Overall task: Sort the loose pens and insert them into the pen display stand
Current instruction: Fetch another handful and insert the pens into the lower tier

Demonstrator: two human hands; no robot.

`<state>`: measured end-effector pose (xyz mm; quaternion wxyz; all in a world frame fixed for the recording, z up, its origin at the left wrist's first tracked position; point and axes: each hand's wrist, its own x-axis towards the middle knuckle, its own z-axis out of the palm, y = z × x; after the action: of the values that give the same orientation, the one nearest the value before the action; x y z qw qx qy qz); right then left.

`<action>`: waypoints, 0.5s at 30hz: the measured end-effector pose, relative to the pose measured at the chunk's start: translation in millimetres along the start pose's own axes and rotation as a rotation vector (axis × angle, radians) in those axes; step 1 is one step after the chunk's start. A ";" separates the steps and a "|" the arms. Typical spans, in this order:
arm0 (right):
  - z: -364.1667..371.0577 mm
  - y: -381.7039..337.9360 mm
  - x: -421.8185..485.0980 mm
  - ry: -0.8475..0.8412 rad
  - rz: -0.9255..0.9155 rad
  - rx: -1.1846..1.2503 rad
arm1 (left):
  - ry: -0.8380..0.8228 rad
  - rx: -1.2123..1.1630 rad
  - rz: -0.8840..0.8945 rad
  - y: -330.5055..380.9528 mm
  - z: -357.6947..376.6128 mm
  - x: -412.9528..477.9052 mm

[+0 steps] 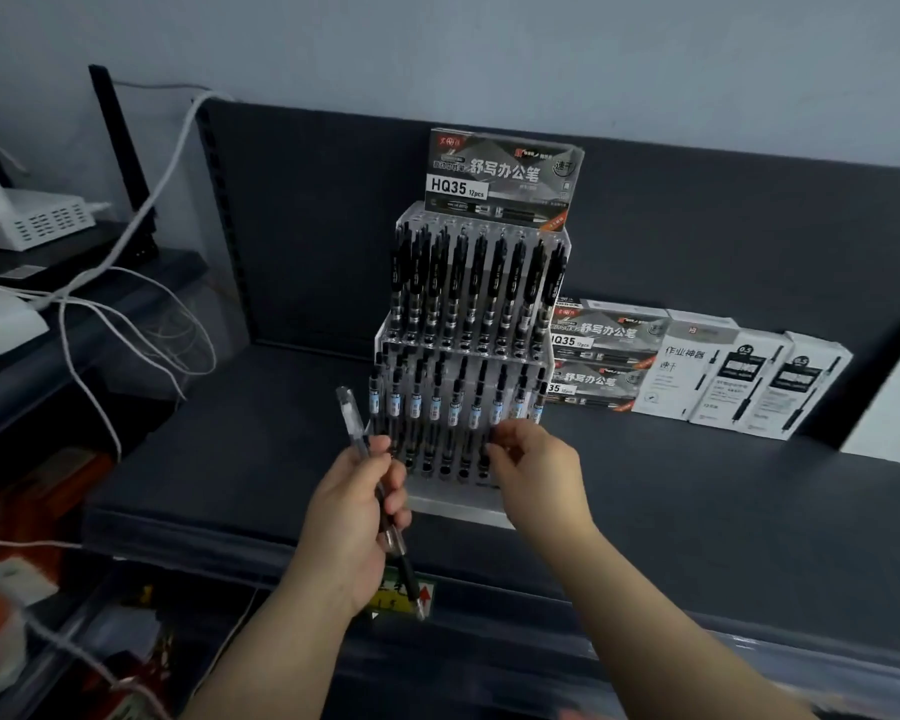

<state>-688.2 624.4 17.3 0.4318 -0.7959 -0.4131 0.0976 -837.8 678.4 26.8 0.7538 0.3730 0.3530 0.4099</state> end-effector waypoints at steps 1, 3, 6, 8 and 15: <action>1.8 2.1 -0.1 -0.008 -0.015 -0.035 | 0.002 -0.005 0.004 -0.5 0.1 -1.5; 4.0 4.3 1.3 -0.014 -0.040 -0.094 | -0.008 -0.006 0.011 -1.6 0.0 -4.7; 3.7 6.7 5.2 -0.023 -0.062 -0.117 | -0.011 -0.008 0.014 -2.9 -0.4 -7.9; 2.4 8.8 6.3 -0.038 -0.068 -0.116 | 0.009 -0.015 0.019 -4.4 -0.2 -8.6; -4.3 10.8 -0.7 0.015 -0.050 0.055 | 0.011 -0.064 0.033 -8.7 11.8 -13.7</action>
<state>-680.3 618.1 11.5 0.4588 -0.7738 -0.4269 0.0920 -830.5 659.7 28.0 0.7565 0.3520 0.3378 0.4355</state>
